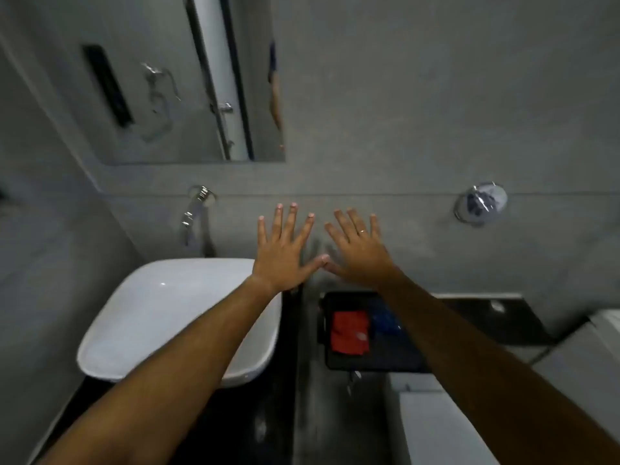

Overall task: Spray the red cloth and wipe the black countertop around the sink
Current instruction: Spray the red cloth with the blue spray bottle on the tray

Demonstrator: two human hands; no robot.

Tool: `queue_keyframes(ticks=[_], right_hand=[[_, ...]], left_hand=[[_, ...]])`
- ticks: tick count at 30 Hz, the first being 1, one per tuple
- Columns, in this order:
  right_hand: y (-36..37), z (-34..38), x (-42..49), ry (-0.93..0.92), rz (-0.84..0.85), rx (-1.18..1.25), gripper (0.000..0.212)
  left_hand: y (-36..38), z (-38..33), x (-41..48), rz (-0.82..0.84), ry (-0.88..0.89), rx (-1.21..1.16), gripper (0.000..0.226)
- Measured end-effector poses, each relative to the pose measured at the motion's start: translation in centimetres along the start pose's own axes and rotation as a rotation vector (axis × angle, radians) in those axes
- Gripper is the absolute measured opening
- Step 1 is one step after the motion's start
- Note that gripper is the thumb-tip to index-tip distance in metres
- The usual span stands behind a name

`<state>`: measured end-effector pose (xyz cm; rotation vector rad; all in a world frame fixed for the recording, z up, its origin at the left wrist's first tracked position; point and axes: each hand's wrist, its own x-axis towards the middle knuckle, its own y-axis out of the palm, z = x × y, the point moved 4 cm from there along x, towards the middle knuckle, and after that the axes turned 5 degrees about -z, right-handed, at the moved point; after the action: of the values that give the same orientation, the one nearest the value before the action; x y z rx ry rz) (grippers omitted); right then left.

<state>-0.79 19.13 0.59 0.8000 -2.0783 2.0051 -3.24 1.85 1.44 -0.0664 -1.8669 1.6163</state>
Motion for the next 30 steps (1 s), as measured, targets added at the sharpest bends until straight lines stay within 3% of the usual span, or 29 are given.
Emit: queue_keyframes(ticks=[6, 10, 14, 24, 27, 30], right_hand=[[8.4, -9.5, -10.5, 0.334, 0.179, 0.230, 0.096], [13.7, -14.6, -15.2, 0.651, 0.133, 0.485, 0.100], [19.6, -16.0, -17.6, 0.848, 0.181, 0.736, 0.105], [28.1, -17.0, -13.1, 1.014, 0.044, 1.057, 0.032], [28.3, -17.9, -12.0, 0.981, -0.037, 1.075, 0.038], [28.8, -18.5, -11.4, 1.012, 0.001, 1.085, 0.028]], left_hand=[[12.9, -6.7, -1.3, 0.288, 0.039, -0.075, 0.094], [20.9, -8.8, -3.0, 0.470, -0.003, -0.169, 0.092], [26.5, -8.3, -5.5, 0.551, -0.071, -0.203, 0.091], [34.2, -6.4, -10.1, 0.690, -0.156, -0.187, 0.089], [35.1, -6.2, -10.7, 0.732, -0.171, -0.230, 0.090], [35.5, -6.3, -11.1, 0.753, -0.149, -0.218, 0.093]])
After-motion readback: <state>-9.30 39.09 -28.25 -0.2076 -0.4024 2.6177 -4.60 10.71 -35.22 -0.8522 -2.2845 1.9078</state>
